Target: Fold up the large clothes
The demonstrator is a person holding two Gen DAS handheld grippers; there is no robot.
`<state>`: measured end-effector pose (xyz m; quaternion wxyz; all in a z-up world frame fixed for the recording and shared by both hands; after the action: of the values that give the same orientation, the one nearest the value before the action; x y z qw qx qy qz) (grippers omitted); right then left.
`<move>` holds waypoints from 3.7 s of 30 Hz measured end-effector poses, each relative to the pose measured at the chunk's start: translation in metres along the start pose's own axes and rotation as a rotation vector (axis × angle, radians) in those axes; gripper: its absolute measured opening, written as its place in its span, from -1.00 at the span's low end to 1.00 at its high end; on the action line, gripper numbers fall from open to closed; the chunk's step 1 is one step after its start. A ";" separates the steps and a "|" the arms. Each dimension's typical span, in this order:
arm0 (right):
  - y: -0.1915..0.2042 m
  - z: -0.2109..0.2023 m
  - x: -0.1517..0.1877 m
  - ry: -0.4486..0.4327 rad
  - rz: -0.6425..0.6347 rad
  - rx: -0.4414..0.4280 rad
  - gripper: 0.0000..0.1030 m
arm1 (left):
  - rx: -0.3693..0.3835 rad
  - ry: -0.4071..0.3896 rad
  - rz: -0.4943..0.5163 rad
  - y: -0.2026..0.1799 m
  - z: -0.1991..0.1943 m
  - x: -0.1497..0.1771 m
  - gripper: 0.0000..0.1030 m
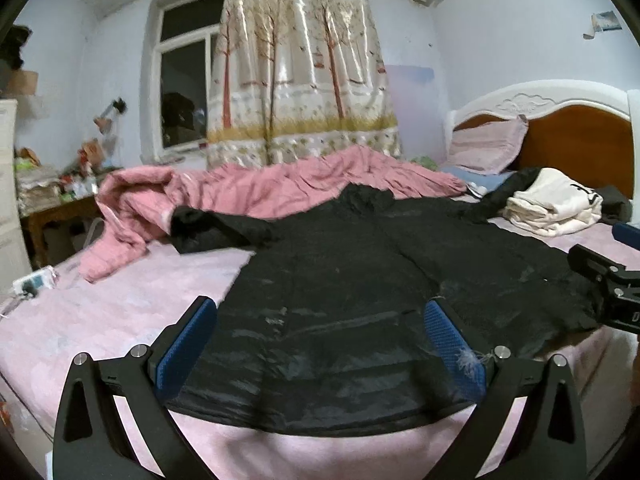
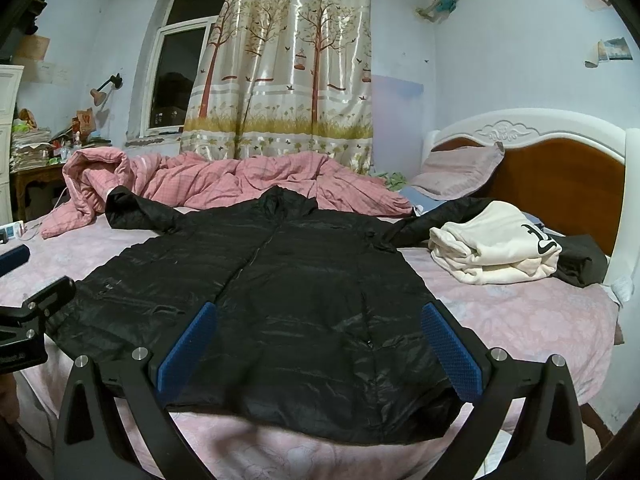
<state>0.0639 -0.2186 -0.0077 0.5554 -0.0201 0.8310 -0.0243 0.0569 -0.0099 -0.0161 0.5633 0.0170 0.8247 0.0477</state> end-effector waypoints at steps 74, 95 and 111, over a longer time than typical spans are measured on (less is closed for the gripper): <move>-0.188 0.062 0.060 0.408 0.416 -0.024 0.52 | 0.013 0.506 -0.452 0.144 0.068 0.079 -0.11; -0.144 0.056 -0.035 0.131 0.200 0.042 -0.92 | -0.047 0.317 -0.280 0.145 0.074 -0.024 -0.93; -0.133 0.243 -0.030 0.361 0.127 0.197 -0.91 | -0.179 0.547 -0.183 0.140 0.271 -0.005 -0.83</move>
<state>0.3007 -0.3540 -0.0647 0.3974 0.0913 0.9101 -0.0737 0.3074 0.1450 -0.0959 0.3215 -0.1204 0.9365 0.0720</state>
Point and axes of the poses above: each gripper's, at about its wrist camera, not at the fingertips, and z roughly the way its jaws point, y to its left, x to its underside, the point moved 7 cm from there along z, roughly the way its jaws point, and after that the axes turned 6 degrees about y, right-handed, at the moved point
